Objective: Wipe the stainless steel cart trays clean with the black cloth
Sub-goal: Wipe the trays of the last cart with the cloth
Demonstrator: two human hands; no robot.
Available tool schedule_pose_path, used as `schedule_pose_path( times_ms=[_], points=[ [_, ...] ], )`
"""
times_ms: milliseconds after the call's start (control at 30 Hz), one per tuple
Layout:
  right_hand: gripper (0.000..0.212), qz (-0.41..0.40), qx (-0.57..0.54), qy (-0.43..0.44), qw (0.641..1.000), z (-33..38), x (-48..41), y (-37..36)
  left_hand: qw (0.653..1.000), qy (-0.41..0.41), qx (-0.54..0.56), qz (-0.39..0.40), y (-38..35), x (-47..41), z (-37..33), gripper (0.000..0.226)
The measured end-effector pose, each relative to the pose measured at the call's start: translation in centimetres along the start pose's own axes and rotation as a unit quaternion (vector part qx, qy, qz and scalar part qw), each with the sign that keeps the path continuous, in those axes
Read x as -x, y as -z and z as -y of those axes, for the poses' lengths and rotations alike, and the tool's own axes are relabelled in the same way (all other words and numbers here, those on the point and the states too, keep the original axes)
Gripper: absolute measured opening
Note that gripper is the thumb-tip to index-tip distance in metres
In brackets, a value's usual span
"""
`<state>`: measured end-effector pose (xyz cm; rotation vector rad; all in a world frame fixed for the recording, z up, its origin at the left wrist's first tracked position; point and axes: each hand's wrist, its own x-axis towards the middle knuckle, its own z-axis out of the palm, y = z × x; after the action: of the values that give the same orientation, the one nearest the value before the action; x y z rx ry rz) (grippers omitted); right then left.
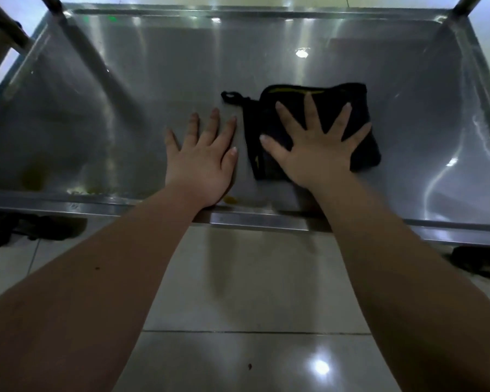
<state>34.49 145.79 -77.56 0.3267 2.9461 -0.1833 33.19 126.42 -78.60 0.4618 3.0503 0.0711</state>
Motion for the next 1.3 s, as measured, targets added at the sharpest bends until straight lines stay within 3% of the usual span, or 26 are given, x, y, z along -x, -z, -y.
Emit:
schedule_pose_path(
  times_ms=[133,267,633,767,933,1100,1200,1300],
  points=[
    [0.080,0.010,-0.009,-0.004,1.000,0.7,-7.2,1.8,1.000,0.002,0.001,0.000,0.0,-0.1,-0.1,0.055],
    [0.079,0.024,-0.014,0.008,1.000,0.7,-8.9,2.7,1.000,0.000,0.001,0.002,0.0,-0.3,0.0,0.056],
    [0.076,0.012,0.020,-0.006,1.000,-1.5,6.2,-1.1,0.999,-0.009,0.024,0.024,0.6,-0.2,0.0,0.058],
    [0.076,0.014,0.022,-0.024,0.999,-1.4,6.9,-0.9,0.998,-0.011,0.029,0.057,1.0,-0.2,0.3,0.057],
    [0.077,0.017,0.000,-0.058,0.998,2.9,6.3,-0.7,0.972,0.024,0.225,0.065,2.5,-0.9,1.9,0.050],
    [0.079,0.054,-0.035,0.005,0.998,8.4,6.3,-0.3,0.956,0.030,0.291,0.030,3.4,-0.3,3.4,0.048],
    [0.070,0.003,-0.112,-0.002,0.994,4.6,6.0,1.5,0.973,-0.041,0.224,-0.019,4.0,0.0,0.6,0.051],
    [0.059,-0.045,-0.147,-0.092,0.984,-0.8,5.7,1.9,0.980,-0.116,0.161,0.011,3.6,0.1,-4.3,0.058]
  ],
)
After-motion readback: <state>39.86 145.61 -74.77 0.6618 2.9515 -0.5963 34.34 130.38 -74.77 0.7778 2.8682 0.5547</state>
